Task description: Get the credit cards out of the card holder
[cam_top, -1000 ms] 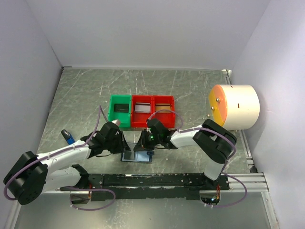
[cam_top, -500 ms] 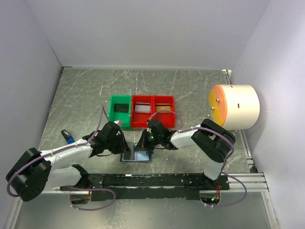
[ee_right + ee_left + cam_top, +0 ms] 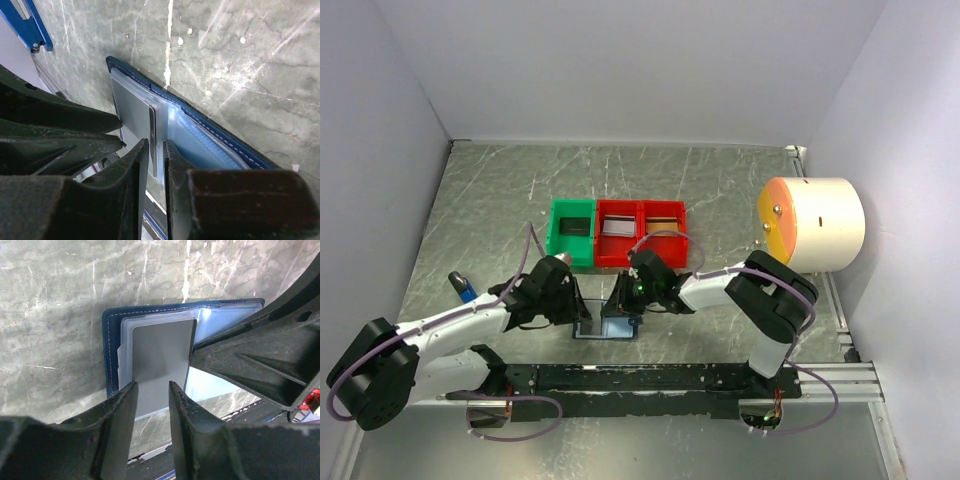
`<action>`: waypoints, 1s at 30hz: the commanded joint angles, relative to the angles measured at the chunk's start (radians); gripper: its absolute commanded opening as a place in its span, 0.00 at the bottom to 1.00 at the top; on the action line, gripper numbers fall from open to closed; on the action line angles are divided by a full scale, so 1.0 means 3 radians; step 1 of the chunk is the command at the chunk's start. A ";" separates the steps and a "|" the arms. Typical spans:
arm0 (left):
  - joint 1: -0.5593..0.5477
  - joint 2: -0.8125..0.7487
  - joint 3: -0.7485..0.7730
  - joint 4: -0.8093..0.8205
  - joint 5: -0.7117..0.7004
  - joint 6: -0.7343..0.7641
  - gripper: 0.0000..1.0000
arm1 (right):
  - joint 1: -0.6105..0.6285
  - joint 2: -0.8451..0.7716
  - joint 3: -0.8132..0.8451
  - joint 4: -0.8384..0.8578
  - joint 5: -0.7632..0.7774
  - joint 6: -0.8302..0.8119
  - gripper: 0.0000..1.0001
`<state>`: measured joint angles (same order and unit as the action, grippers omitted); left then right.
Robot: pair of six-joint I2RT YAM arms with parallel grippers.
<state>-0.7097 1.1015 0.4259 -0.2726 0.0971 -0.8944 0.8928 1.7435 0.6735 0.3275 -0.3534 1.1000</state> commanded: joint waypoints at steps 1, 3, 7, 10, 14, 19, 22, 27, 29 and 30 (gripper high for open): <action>-0.0022 0.0233 -0.0030 -0.0231 -0.0136 0.0070 0.42 | -0.0003 0.0089 0.0051 -0.0139 0.0022 -0.0075 0.21; -0.0034 0.0285 -0.0039 -0.0201 -0.0117 0.0082 0.38 | -0.0003 0.0110 0.0068 -0.0156 0.0003 -0.0103 0.21; -0.0054 0.0311 -0.0099 -0.0184 -0.0105 0.0055 0.34 | 0.0001 0.0183 0.0089 -0.0052 -0.0128 -0.0112 0.20; -0.0059 0.0249 -0.0153 -0.0222 -0.0129 0.0030 0.33 | 0.0005 0.0165 0.0028 0.0128 -0.0151 -0.0082 0.18; -0.0059 0.0155 -0.0188 -0.0245 -0.0133 0.0004 0.33 | 0.0004 0.0183 0.0099 0.0163 -0.0228 -0.0117 0.09; -0.0060 0.0046 -0.0063 -0.0441 -0.0285 -0.0028 0.37 | 0.0003 0.0109 0.0097 -0.0059 -0.0005 -0.0121 0.02; -0.0063 -0.0074 0.0046 -0.0616 -0.0428 -0.0040 0.43 | -0.0008 0.0037 0.0081 -0.0229 0.0122 -0.0187 0.01; -0.0060 -0.0109 0.0090 -0.0618 -0.0470 0.0008 0.48 | -0.0025 0.0028 0.0029 -0.0167 0.0078 -0.0174 0.00; -0.0061 -0.0021 0.0083 -0.0539 -0.0394 0.0041 0.48 | -0.0024 0.0028 0.0025 -0.0141 0.0072 -0.0164 0.00; -0.0058 0.0041 0.0080 -0.0486 -0.0353 0.0061 0.48 | -0.0027 0.0028 0.0032 -0.0141 0.0073 -0.0160 0.00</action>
<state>-0.7235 1.0760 0.4358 -0.4103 0.0010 -0.9066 0.8909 1.7641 0.6945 0.3164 -0.3626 1.0683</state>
